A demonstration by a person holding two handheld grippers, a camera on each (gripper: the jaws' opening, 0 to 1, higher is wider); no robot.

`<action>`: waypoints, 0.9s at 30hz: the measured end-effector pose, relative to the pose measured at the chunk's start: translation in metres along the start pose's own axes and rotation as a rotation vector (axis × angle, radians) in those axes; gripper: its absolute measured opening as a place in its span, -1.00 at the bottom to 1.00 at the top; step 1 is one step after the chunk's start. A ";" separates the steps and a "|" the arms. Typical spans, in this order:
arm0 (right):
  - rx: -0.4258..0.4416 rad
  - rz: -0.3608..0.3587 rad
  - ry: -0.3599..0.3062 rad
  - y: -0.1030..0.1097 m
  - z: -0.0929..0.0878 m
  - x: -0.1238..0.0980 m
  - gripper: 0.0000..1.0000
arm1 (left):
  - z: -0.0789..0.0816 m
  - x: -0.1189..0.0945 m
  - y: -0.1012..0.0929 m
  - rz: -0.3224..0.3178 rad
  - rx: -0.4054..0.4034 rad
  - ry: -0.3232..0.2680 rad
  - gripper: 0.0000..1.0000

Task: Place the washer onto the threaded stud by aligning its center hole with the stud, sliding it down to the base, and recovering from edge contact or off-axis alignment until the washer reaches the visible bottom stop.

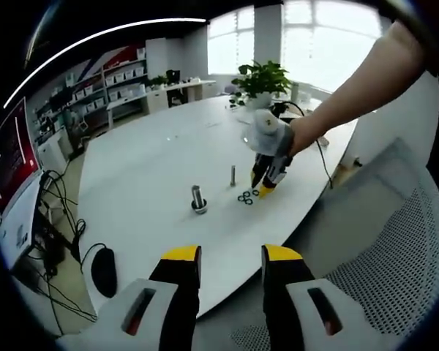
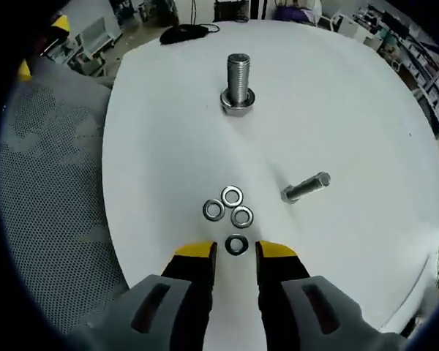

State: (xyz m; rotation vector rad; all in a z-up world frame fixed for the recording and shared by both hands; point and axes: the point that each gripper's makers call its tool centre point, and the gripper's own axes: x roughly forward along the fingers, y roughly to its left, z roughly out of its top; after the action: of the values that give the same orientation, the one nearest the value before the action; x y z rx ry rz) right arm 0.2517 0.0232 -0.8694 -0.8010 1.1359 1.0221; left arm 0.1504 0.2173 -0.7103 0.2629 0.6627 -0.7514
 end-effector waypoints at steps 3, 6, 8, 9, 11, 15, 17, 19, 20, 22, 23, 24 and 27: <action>-0.061 0.023 0.068 -0.002 -0.002 0.001 -0.52 | 0.000 0.000 0.000 -0.001 0.000 0.002 -0.38; -0.142 0.042 0.117 0.000 -0.003 0.000 -0.52 | -0.001 0.000 0.000 0.000 0.000 0.006 -0.38; -0.159 0.045 0.133 -0.001 -0.002 0.001 -0.54 | -0.001 0.000 0.000 0.001 0.002 0.008 -0.38; -0.164 0.044 0.140 -0.002 -0.002 0.002 -0.56 | -0.001 0.000 0.000 0.002 0.002 0.009 -0.38; -0.168 0.039 0.156 -0.004 -0.002 0.002 -0.59 | -0.002 0.000 0.001 0.005 0.000 0.010 -0.38; -0.176 0.030 0.187 -0.004 -0.002 0.002 -0.62 | -0.002 0.001 0.002 0.009 0.000 0.012 -0.39; -0.184 0.022 0.194 -0.003 -0.002 0.002 -0.62 | -0.001 0.000 0.002 0.010 -0.001 0.009 -0.39; -0.196 0.022 0.191 -0.003 -0.002 0.002 -0.62 | -0.001 0.000 0.002 0.011 -0.004 0.008 -0.39; -0.200 0.024 0.187 -0.003 -0.002 0.001 -0.62 | -0.001 0.000 0.002 0.011 -0.003 0.009 -0.39; -0.197 0.031 0.170 -0.004 -0.003 0.000 -0.63 | -0.002 0.001 0.002 0.009 -0.003 0.014 -0.39; -0.195 0.032 0.162 -0.004 -0.003 0.000 -0.63 | -0.002 0.001 0.002 0.009 -0.002 0.015 -0.39; -0.196 0.031 0.154 -0.004 -0.003 0.000 -0.63 | -0.002 0.001 0.002 0.008 -0.001 0.015 -0.39; -0.193 0.027 0.118 -0.003 -0.003 0.001 -0.64 | -0.001 0.001 0.003 0.012 -0.002 0.011 -0.39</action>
State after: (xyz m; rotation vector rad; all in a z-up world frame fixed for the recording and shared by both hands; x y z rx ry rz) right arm 0.2540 0.0198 -0.8706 -1.0134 1.1623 1.1309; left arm 0.1523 0.2195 -0.7118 0.2692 0.6717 -0.7377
